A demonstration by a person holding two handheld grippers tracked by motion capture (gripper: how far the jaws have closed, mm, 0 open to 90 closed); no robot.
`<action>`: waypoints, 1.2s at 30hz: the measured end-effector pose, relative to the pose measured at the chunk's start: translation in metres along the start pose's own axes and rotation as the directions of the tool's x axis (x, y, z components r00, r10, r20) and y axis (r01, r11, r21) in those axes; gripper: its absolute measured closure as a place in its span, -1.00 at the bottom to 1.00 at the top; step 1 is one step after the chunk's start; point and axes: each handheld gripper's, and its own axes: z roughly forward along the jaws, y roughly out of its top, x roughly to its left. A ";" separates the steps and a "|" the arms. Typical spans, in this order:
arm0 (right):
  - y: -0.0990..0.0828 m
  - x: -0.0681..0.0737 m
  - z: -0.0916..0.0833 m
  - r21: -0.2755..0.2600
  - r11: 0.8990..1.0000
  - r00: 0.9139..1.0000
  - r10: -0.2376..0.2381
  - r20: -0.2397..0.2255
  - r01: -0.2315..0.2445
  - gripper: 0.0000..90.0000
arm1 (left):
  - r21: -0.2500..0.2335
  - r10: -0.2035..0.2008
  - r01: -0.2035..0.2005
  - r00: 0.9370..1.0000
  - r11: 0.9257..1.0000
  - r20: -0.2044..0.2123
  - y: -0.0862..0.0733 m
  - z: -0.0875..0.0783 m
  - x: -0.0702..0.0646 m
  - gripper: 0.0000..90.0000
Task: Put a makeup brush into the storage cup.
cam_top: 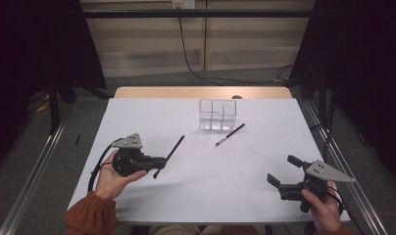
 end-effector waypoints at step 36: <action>0.025 0.022 0.032 -0.001 1.000 0.981 -0.025 -0.191 0.025 -1.00 | 0.149 0.099 -0.124 0.981 0.981 0.165 0.034 0.045 -0.033 0.87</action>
